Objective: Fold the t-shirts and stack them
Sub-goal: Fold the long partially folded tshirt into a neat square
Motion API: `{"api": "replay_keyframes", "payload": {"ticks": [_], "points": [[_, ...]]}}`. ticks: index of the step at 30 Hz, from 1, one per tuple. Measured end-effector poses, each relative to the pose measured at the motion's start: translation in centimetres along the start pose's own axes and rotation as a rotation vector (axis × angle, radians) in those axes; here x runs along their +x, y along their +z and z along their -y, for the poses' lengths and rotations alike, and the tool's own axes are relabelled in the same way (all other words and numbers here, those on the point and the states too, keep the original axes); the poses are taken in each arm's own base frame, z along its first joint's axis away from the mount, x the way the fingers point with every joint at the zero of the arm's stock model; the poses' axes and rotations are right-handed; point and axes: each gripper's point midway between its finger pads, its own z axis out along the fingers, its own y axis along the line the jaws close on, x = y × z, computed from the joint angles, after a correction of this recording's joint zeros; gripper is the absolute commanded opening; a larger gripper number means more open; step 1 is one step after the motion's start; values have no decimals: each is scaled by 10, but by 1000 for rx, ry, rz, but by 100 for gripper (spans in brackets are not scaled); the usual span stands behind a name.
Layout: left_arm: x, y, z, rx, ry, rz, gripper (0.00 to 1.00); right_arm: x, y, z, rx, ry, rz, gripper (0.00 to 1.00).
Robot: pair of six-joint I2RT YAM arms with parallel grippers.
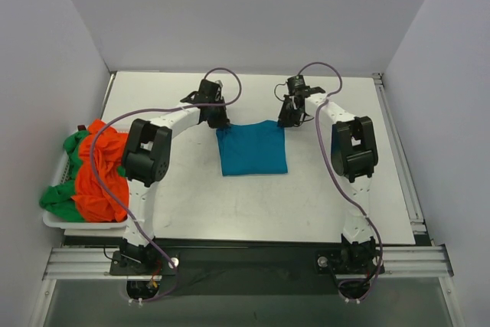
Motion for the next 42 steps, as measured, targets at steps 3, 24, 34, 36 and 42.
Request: {"api": "replay_keyframes", "payload": {"ticks": [3,24,34,36,42], "points": [[-2,-3,2,2,2,6,0,-2,0,3,1,12,2,0],[-30,-29,-13,27,-43,52,14,-31,-11,-8,-68,41,42,28],[-62,-41,-17,10,-23,116,46,-52,-18,-3,-113,10,59,52],[-63,-47,-16,2,-22,125,41,-49,-19,2,-110,7,51,52],[-27,-63,10,-16,35,117,29,-17,-31,16,-88,-26,-2,51]]}}
